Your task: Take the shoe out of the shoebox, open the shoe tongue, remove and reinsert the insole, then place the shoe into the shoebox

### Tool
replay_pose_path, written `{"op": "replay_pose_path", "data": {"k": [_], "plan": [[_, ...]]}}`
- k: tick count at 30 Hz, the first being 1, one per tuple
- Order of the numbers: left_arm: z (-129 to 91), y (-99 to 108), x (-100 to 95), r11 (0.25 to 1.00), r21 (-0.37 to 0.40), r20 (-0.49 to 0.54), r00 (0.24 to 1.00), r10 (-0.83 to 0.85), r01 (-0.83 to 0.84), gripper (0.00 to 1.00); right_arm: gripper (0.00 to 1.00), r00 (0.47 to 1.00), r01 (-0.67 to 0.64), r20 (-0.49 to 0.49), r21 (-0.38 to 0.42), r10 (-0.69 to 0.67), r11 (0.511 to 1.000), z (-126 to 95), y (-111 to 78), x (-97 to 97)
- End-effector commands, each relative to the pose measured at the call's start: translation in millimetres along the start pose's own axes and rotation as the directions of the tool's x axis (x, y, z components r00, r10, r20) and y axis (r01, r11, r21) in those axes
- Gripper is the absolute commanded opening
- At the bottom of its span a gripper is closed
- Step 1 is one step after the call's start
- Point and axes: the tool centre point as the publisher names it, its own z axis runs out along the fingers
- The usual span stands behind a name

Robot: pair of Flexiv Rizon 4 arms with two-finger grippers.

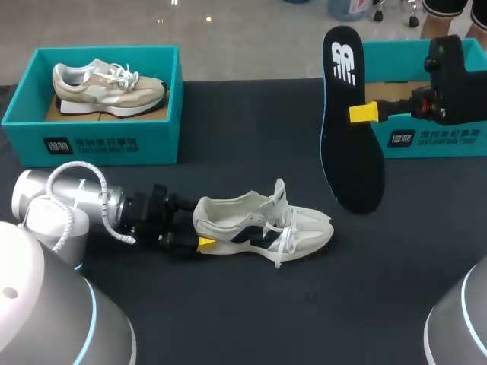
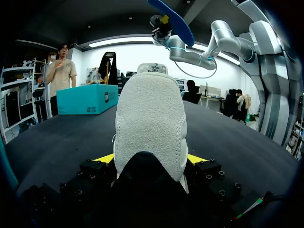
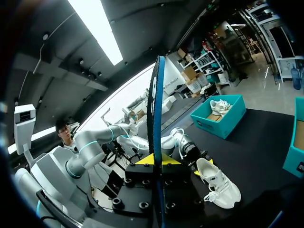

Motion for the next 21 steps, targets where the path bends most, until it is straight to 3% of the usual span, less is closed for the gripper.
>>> {"op": "replay_pose_path", "data": {"k": [1,2,3,4,12,21], "plan": [[1,2,0.2,1.000,-0.002,0.000,1.000,0.000,0.000,0.07,0.00,1.000,0.000,0.000,0.002,0.000,1.000,1,-0.1,-0.9],[1,2,0.3,1.000,-0.008,-0.012,1.000,0.003,-0.003,0.36,0.00,1.000,0.000,0.000,0.002,0.000,1.000,1,-0.1,-0.9],[0,2,0.5,1.000,-0.011,-0.016,1.000,0.000,0.000,0.81,0.00,1.000,0.000,0.000,0.002,0.000,1.000,1,-0.1,-0.9],[0,2,0.8,1.000,-0.013,-0.018,1.000,-0.002,0.002,1.00,0.00,1.000,0.000,0.000,0.002,0.000,1.000,1,-0.1,-0.9],[-10,-9,7.8,0.998,-0.055,-0.031,0.999,0.010,-0.012,1.00,0.00,1.000,0.000,0.000,0.002,0.000,1.000,1,-0.1,-0.9],[-29,-24,9.8,0.980,-0.197,-0.066,0.998,0.017,-0.030,1.00,0.00,1.000,0.000,0.000,0.002,0.000,1.000,1,-0.1,-0.9]]}}
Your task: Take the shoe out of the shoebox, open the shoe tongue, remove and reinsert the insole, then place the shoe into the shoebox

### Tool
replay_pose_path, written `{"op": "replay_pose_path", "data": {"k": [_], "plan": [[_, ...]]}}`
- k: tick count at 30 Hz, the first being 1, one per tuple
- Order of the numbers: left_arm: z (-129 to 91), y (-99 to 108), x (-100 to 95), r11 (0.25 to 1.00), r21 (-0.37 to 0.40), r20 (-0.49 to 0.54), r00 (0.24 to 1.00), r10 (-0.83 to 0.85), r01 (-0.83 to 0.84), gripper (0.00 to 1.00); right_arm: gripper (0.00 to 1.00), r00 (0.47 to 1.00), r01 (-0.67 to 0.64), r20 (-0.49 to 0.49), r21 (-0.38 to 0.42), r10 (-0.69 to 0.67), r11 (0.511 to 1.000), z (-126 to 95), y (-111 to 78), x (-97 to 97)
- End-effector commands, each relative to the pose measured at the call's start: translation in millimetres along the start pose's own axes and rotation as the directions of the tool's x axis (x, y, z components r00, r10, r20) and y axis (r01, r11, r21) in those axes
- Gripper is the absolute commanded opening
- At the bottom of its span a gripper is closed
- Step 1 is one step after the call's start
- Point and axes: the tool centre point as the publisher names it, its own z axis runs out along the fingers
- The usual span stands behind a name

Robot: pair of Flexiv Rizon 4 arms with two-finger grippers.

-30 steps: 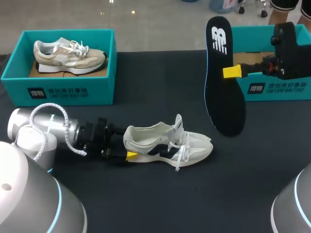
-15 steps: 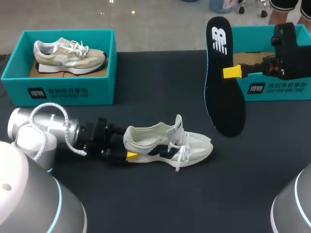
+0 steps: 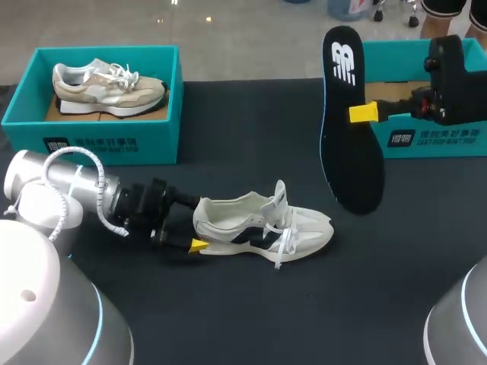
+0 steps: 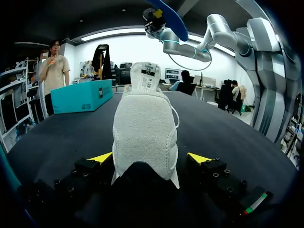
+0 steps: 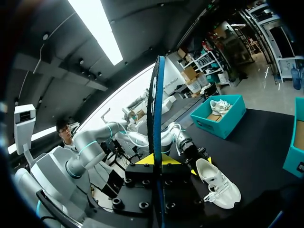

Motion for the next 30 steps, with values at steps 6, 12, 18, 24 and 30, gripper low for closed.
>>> {"op": "replay_pose_path", "data": {"k": [6,12,18,24,30], "plan": [[-28,-14,0.0,0.978,-0.206,-0.038,0.999,-0.037,0.029,1.00,0.00,1.000,-0.001,0.001,0.002,0.001,1.000,1,-0.1,-0.9],[-34,-12,-0.6,0.974,-0.225,-0.025,0.999,-0.045,0.038,1.00,0.00,1.000,-0.001,0.001,0.002,0.001,1.000,1,-0.1,-0.9],[-34,-12,-0.6,0.974,-0.225,-0.025,0.999,-0.045,0.038,1.00,0.00,1.000,-0.001,0.001,0.002,0.001,1.000,1,-0.1,-0.9],[-33,-17,-1.3,0.965,-0.251,0.000,0.997,-0.071,0.069,1.00,0.00,1.000,-0.001,0.001,0.002,0.001,1.000,1,-0.1,-0.9],[-40,-29,0.5,0.898,-0.423,0.011,0.992,-0.126,0.119,1.00,0.00,1.000,-0.001,0.001,0.002,0.001,1.000,1,-0.1,-0.9]]}}
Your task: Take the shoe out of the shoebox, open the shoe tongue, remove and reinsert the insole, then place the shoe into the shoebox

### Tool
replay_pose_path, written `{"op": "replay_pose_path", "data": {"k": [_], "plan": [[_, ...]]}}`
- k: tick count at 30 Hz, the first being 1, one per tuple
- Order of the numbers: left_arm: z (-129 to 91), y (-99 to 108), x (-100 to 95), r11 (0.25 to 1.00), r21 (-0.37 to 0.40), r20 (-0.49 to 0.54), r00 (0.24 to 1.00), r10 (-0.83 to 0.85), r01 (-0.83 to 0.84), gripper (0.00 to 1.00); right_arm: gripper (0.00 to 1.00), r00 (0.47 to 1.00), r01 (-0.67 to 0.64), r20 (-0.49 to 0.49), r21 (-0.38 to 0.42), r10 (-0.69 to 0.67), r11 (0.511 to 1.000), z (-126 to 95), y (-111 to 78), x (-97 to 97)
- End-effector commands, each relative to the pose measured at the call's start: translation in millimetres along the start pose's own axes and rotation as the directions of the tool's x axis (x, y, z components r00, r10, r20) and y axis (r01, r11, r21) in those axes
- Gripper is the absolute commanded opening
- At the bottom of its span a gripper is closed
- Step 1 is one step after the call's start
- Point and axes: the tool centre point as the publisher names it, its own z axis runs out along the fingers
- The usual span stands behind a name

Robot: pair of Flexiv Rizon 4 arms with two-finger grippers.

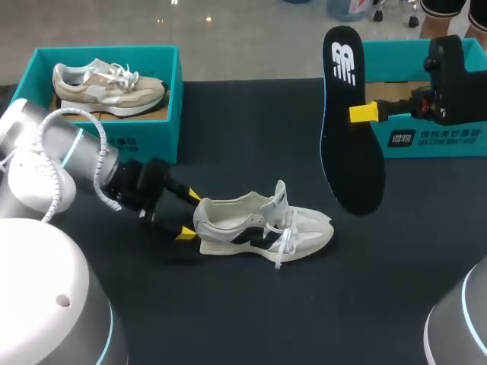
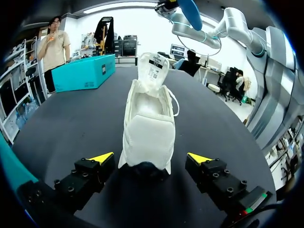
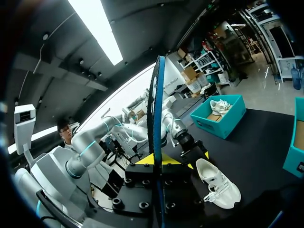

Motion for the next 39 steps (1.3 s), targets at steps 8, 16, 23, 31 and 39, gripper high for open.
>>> {"op": "replay_pose_path", "data": {"k": [8,16,23,31,39], "plan": [[-17,-21,9.4,0.929,-0.368,-0.002,0.999,-0.037,0.033,1.00,0.00,1.000,-0.001,0.001,0.002,0.001,1.000,1,0.0,-0.9],[-22,-32,11.9,0.833,-0.554,-0.010,1.000,-0.003,-0.003,1.00,0.00,1.000,-0.001,0.001,0.002,0.001,1.000,1,0.0,-0.9],[-26,-41,11.7,0.739,-0.673,-0.002,1.000,0.015,-0.012,1.00,0.00,1.000,-0.001,0.001,0.002,0.001,1.000,1,0.0,-0.9],[-23,-53,13.5,0.609,-0.793,-0.011,0.999,0.041,-0.033,1.00,0.00,1.000,-0.001,0.001,0.002,0.001,1.000,1,0.0,-0.9],[-23,-54,12.7,0.565,-0.825,0.035,0.997,0.069,-0.011,1.00,0.00,1.000,-0.001,0.001,0.002,0.001,1.000,1,0.0,-0.9]]}}
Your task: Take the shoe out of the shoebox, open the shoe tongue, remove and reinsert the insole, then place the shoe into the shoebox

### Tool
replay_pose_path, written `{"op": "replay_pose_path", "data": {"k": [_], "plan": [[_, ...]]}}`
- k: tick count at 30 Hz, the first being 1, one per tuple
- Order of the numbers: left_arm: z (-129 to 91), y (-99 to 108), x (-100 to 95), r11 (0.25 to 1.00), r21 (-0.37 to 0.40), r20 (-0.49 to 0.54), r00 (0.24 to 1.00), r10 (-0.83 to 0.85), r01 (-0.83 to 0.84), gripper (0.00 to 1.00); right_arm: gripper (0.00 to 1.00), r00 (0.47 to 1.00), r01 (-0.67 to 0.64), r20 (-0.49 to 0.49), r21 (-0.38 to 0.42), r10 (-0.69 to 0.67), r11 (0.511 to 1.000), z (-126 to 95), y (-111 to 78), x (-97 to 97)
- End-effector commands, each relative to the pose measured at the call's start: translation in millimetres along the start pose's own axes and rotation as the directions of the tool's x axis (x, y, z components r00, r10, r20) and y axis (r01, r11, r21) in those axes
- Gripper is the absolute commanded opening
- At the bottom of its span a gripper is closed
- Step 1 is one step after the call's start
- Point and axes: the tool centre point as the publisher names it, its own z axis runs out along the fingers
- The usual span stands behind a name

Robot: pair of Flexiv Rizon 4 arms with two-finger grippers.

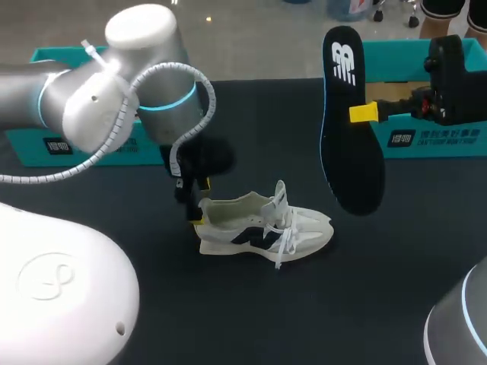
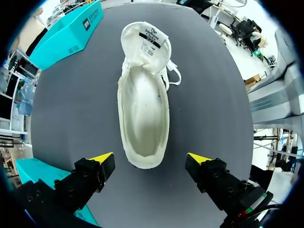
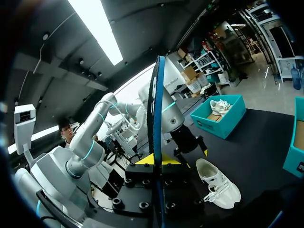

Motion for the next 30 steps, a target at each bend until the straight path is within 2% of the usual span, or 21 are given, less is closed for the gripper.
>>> {"op": "replay_pose_path", "data": {"k": [1,30], "plan": [[-0.8,-4.7,3.3,0.978,-0.207,0.021,1.000,0.002,0.002,1.00,0.00,1.000,-0.001,0.001,0.002,0.001,1.000,1.3,0.0,-0.9],[-0.5,-3.2,4.9,0.985,-0.174,0.018,1.000,0.002,0.001,1.00,0.00,1.000,-0.001,0.001,0.002,0.001,1.000,1.3,0.0,-0.9]]}}
